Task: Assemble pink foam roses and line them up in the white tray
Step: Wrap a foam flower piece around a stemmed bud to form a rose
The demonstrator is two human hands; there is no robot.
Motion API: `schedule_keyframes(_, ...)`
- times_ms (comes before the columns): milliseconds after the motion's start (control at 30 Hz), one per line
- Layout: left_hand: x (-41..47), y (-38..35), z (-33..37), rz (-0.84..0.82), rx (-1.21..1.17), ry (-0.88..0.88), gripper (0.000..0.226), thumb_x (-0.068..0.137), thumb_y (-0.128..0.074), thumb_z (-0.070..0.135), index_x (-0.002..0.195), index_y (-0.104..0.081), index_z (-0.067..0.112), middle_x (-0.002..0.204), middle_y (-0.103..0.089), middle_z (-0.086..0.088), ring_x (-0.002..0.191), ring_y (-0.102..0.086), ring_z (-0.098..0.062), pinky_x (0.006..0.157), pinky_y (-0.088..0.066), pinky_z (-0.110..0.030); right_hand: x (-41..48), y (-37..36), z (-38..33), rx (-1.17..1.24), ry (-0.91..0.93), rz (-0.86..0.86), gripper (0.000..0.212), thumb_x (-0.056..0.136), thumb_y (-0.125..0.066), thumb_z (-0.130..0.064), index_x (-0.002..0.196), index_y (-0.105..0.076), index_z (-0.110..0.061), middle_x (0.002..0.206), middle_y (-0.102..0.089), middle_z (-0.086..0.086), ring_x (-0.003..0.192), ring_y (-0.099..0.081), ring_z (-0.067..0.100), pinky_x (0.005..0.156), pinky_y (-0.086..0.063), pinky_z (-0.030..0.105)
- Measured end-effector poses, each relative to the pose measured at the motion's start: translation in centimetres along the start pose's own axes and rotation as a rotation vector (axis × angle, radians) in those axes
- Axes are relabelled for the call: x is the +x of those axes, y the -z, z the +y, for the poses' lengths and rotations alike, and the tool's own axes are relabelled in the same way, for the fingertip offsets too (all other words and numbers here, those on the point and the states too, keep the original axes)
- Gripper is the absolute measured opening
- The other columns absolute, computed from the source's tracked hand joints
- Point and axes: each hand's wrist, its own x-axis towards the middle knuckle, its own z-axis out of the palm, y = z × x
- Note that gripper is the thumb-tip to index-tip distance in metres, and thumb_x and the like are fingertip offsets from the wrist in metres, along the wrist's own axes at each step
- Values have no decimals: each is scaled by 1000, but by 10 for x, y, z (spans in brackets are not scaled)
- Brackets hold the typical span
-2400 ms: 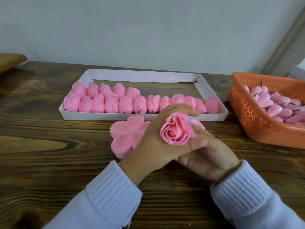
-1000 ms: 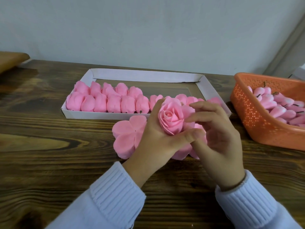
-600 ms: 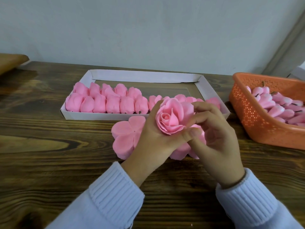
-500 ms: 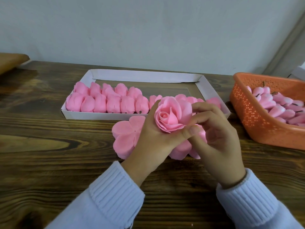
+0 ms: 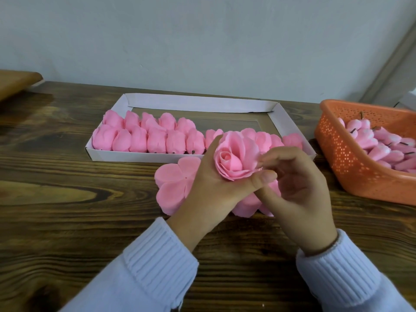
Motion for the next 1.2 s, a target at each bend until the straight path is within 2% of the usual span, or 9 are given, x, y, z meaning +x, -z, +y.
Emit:
schedule_keyframes(167, 2, 1, -2, -149, -1, 11, 46, 67, -75, 20, 98, -55, -8, 87, -61, -18, 84, -62, -23, 75, -54, -33, 0, 0, -2, 94, -1, 8, 24, 81, -63, -7, 97, -58, -24, 91, -67, -16, 84, -65, 8, 76, -50, 23)
schedule_keyframes(333, 1, 1, -1, -232, -80, -20, 18, 74, -70, 9, 82, -61, 22, 71, -60, 14, 68, -59, -2, 64, -48, -16, 1, 3, -4, 185, -61, -27, 16, 85, -62, -9, 99, -57, -14, 93, -72, -8, 90, -68, 17, 77, -49, 50)
schedule_keyframes(500, -1, 1, -4, -192, -63, 46, 13, 72, -72, 23, 83, -65, 23, 69, -60, 5, 66, -57, -10, 64, -48, -23, 2, 1, -7, 234, -95, 6, 17, 90, -53, -5, 101, -59, -16, 97, -71, -7, 93, -68, 16, 82, -53, 34)
schedule_keyframes(567, -1, 1, -4, -226, -55, 57, 8, 75, -69, 24, 80, -67, 29, 65, -62, 11, 61, -58, -6, 61, -47, -19, 2, 2, -6, 197, -87, 29, 19, 90, -54, -8, 99, -62, -22, 98, -70, -7, 89, -68, 20, 78, -53, 42)
schedule_keyframes(667, -2, 0, -4, -246, -65, 83, 12, 76, -69, 24, 86, -71, 30, 71, -66, 13, 70, -62, -4, 67, -49, -21, 2, 5, -3, 69, -46, 21, 14, 90, -56, -12, 97, -65, -21, 103, -69, 3, 98, -63, 33, 77, -47, 57)
schedule_keyframes(833, -3, 0, -1, -325, -113, 138, 15, 73, -78, 26, 85, -71, 27, 72, -66, 11, 69, -62, -6, 66, -51, -23, 4, 8, -4, 0, -59, -44, 10, 89, -60, -25, 94, -67, -29, 119, -61, 1, 121, -52, 25, 96, -44, 47)
schedule_keyframes(933, -2, -1, 1, -378, -93, 183, 50, 66, -82, 42, 102, -66, 12, 77, -64, 5, 75, -60, -17, 65, -49, -30, 8, 12, -8, 108, -94, -80, 6, 86, -65, -41, 88, -66, -36, 121, -61, -7, 122, -51, 25, 95, -44, 43)
schedule_keyframes(1067, -2, 0, 1, -430, -44, 180, 28, 68, -79, 14, 90, -63, 22, 84, -63, 7, 88, -61, -24, 81, -51, -46, 9, 18, -9, 62, -107, -160, 7, 82, -66, -27, 77, -62, -24, 115, -62, -6, 127, -49, 27, 103, -36, 56)
schedule_keyframes(1200, -2, -1, 2, -445, -38, 173, 24, 69, -73, 10, 88, -59, 14, 79, -59, 11, 79, -57, -15, 69, -50, -26, 11, 23, -10, -34, -118, -265, 5, 83, -61, -26, 79, -63, -23, 123, -58, 2, 129, -47, 25, 105, -35, 55)
